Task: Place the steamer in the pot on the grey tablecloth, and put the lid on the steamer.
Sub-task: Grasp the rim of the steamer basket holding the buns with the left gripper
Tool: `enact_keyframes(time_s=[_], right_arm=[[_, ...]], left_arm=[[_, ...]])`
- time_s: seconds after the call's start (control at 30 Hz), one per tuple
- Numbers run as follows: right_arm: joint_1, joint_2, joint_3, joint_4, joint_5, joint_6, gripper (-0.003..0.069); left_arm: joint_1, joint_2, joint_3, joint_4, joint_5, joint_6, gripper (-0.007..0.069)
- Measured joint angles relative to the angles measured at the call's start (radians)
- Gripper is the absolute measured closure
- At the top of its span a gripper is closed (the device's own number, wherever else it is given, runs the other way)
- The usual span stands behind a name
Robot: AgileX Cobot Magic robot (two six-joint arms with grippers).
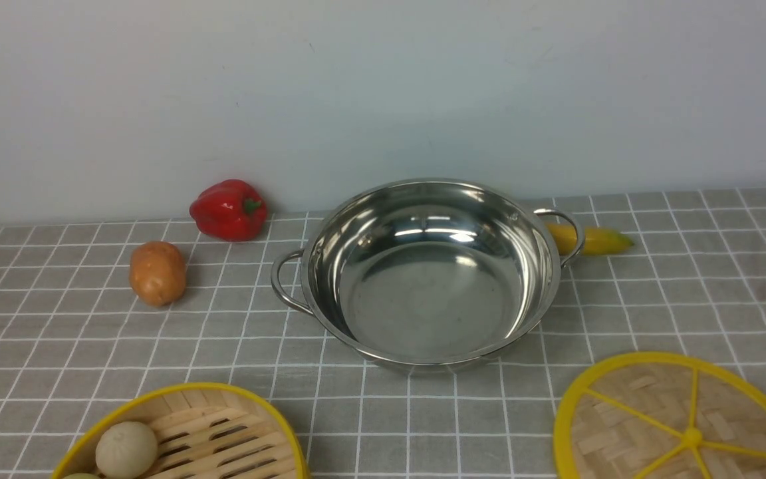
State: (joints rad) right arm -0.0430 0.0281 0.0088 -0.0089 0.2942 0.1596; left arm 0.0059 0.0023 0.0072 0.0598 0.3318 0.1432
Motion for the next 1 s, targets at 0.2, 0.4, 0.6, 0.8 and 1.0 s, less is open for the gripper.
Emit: enact_keyframes(time_s=[0.2,0.4,0.6,0.8,1.0], right_arm=[[0.000,0.000,0.000,0.000,0.000,0.000,0.0414],[0.000,0.000,0.000,0.000,0.000,0.000,0.0414],[0.000,0.000,0.000,0.000,0.000,0.000,0.0414],[0.000,0.000,0.000,0.000,0.000,0.000,0.0414],[0.000,0.000,0.000,0.000,0.000,0.000,0.0414]], left_arm=[[0.000,0.000,0.000,0.000,0.000,0.000,0.0382],[0.000,0.000,0.000,0.000,0.000,0.000,0.0382],[0.000,0.000,0.000,0.000,0.000,0.000,0.0382],[0.000,0.000,0.000,0.000,0.000,0.000,0.0382],[0.000,0.000,0.000,0.020,-0.001,0.026,0.0382]])
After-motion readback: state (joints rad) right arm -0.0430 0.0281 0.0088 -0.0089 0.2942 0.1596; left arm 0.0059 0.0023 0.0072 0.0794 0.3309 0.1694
